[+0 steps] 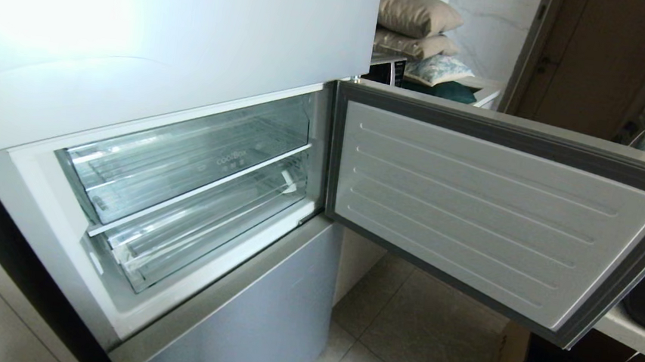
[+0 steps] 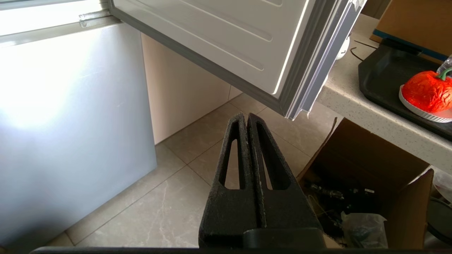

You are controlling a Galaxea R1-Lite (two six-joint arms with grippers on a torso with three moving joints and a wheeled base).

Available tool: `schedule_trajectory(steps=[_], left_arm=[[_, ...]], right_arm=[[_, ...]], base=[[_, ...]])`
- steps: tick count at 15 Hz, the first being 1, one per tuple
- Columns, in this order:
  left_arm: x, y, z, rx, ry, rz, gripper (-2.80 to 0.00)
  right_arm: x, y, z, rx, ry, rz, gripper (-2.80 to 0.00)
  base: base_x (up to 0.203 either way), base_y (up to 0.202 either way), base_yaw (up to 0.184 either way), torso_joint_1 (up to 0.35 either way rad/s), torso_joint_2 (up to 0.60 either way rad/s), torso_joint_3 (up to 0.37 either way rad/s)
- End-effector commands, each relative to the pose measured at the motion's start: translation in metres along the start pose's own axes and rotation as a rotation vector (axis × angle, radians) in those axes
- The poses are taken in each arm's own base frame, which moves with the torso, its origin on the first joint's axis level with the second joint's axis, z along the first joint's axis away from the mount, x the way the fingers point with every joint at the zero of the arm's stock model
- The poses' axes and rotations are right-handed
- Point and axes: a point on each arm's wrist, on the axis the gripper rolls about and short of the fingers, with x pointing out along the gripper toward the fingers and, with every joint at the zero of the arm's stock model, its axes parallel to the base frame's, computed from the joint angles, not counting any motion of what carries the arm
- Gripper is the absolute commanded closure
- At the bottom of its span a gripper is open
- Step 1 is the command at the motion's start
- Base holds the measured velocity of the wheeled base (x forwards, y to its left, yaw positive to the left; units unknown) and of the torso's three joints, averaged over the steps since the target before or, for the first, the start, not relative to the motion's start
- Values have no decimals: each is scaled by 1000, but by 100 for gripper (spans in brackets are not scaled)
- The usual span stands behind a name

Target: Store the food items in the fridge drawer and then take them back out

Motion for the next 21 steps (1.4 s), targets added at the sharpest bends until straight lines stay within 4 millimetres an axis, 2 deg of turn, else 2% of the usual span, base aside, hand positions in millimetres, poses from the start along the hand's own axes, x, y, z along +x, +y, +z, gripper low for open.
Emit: schedule_trajectory(steps=[1, 3, 7, 18, 21], left_arm=[[-14, -7, -24, -32, -81, -149, 0], [-21, -8, -32, -84, -105, -164, 0], [-20, -7, -31, -208, -126, -117, 0], [-20, -7, -31, -208, -126, -117, 0], [-20, -7, -31, -208, -126, -117, 0]], right_arm=[[0, 0, 0, -3, 1, 1, 0], [0, 0, 0, -2, 2, 3, 0], [0, 0, 0, -17, 3, 4, 0], [0, 0, 0, -22, 1, 7, 0], [0, 0, 0, 46, 2, -7, 0]], base=[[0, 0, 0, 0, 0, 0], [0, 0, 0, 0, 0, 0], [0, 0, 0, 0, 0, 0], [0, 0, 0, 0, 0, 0], [0, 0, 0, 0, 0, 0]])
